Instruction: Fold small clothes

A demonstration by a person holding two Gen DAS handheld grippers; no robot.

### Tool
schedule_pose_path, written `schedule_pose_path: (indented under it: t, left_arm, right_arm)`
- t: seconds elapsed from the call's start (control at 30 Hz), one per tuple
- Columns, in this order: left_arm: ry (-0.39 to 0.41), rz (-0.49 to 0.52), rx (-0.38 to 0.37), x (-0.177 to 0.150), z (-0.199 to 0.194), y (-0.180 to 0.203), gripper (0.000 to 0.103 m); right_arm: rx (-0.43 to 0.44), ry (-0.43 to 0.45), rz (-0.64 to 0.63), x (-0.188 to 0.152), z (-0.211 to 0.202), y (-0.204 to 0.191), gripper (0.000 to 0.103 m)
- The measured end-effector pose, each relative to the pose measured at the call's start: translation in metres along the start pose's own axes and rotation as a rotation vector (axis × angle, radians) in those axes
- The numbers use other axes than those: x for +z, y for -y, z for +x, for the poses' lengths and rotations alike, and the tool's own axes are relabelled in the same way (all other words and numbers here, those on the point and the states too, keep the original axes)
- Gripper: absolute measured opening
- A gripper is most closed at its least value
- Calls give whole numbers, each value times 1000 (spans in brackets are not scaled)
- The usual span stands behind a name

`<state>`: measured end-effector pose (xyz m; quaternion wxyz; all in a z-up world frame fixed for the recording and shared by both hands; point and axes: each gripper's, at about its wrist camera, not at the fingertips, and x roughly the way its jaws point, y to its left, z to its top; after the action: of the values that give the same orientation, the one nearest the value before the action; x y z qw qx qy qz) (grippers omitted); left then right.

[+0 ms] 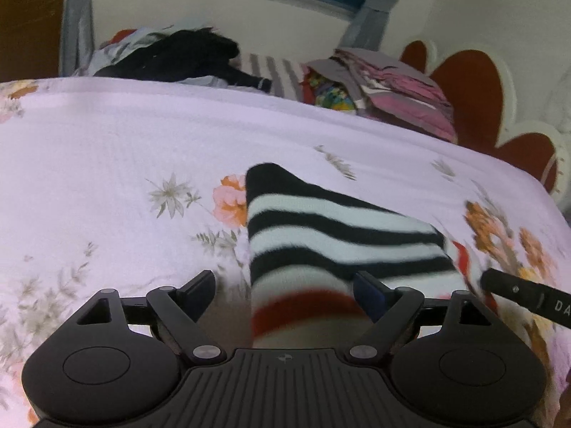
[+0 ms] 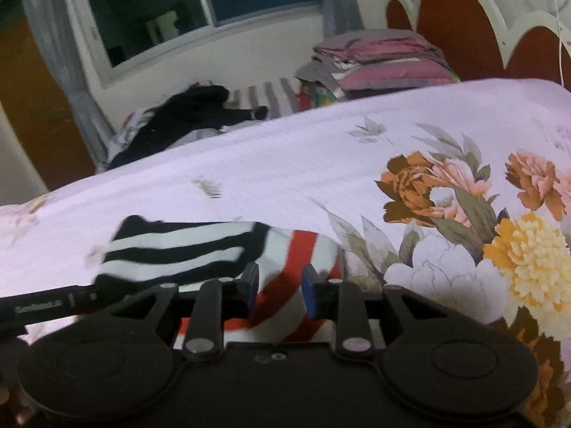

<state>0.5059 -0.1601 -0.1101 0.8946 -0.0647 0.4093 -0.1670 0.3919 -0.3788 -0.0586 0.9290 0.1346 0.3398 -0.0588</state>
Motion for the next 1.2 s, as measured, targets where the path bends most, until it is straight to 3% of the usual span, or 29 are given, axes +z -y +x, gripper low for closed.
schedule_pose_path:
  t: [0.2,0.33,0.53,0.7,0.87,1.1,1.2]
  left_arm:
    - [-19,2,-51,-39,-47,-15,84]
    - [-4,-8,-44,-57,-52,-22,84]
    - [-8,-20,-27,-56,-63,-20,84]
    - [-36,6,-33,-74,-76,-13,84]
    - [-69,-22,-30,-93,-69,-16,84]
    - [-55,13,7,-96,-72,-9,84]
    - [-52,7,24,-96,-73,-7,85]
  right_arm:
    - [56,-16,-64,-30,-43,-2,26]
    - [14,-57,-84,-53,-44,4,24]
    - [21,-49,-49,-57,-61,12,24]
    - [40,-56,-73,-72,-81,10,26]
    - [30,-131,-60,-94,-70,19,26]
    - [41,-119,-64,-99,-84,18,28]
    - [37,-153,-59,-102,-79,23,34]
